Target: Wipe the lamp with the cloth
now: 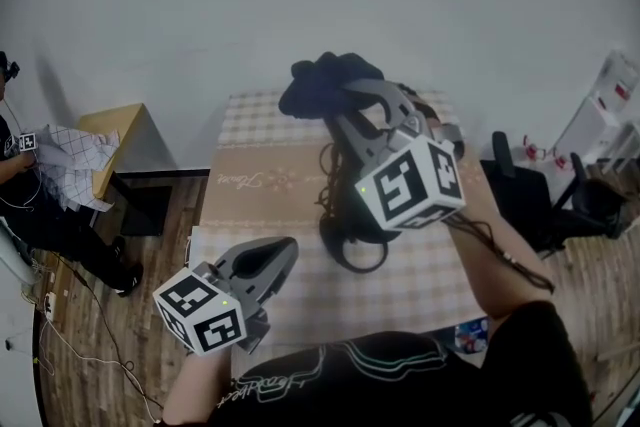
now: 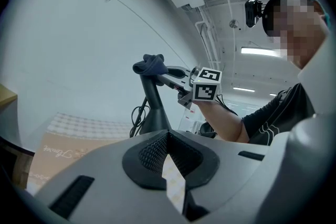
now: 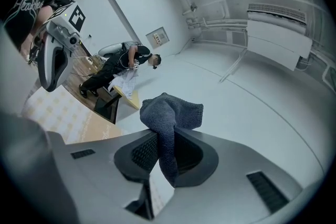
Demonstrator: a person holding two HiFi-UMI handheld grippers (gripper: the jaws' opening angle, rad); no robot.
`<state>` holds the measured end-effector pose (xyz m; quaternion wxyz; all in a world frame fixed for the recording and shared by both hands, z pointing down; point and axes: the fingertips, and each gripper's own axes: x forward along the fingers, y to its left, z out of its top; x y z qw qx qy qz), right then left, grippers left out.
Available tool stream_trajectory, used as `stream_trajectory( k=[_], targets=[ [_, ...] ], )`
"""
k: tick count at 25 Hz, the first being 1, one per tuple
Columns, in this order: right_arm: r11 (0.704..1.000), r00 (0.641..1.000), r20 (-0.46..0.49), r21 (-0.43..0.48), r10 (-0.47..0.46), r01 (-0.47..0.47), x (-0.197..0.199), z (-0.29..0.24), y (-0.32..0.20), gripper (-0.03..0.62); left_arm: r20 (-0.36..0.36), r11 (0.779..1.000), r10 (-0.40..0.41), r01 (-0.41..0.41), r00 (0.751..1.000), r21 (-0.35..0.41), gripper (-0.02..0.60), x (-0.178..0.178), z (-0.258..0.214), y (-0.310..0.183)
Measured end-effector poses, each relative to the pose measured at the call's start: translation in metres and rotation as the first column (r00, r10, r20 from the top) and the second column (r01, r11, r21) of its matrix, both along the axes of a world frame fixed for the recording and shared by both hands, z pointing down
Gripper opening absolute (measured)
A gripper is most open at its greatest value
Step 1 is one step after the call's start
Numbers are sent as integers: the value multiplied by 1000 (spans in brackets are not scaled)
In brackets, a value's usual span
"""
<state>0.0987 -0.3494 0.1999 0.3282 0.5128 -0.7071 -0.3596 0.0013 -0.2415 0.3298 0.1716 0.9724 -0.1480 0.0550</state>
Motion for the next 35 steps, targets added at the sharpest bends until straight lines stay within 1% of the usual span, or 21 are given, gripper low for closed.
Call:
stream_trajectory(
  k=[8,15,23,29,35],
  targets=[
    [999,999,3,-39,-34,34,8,21,13,57,12,999,-26,27,1000,-21,-2,13,11,18],
    [996,998,17,-69,-58,59,12,35,22,57,19,997,-55,56,998,-48,-2,18,18,31],
    [990,998,12,-120,-67,68,19,69,43,57,15,994,-75,76,997,-80,-2,26,35,52],
    [983,997,27,-168,-72,76,24,91,61,57,9,993,-79,80,997,-87,-2,35,40,69],
    [975,997,23,-206,-76,79,24,114,76,57,8,992,-96,96,995,-77,-2,38,41,83]
  ],
)
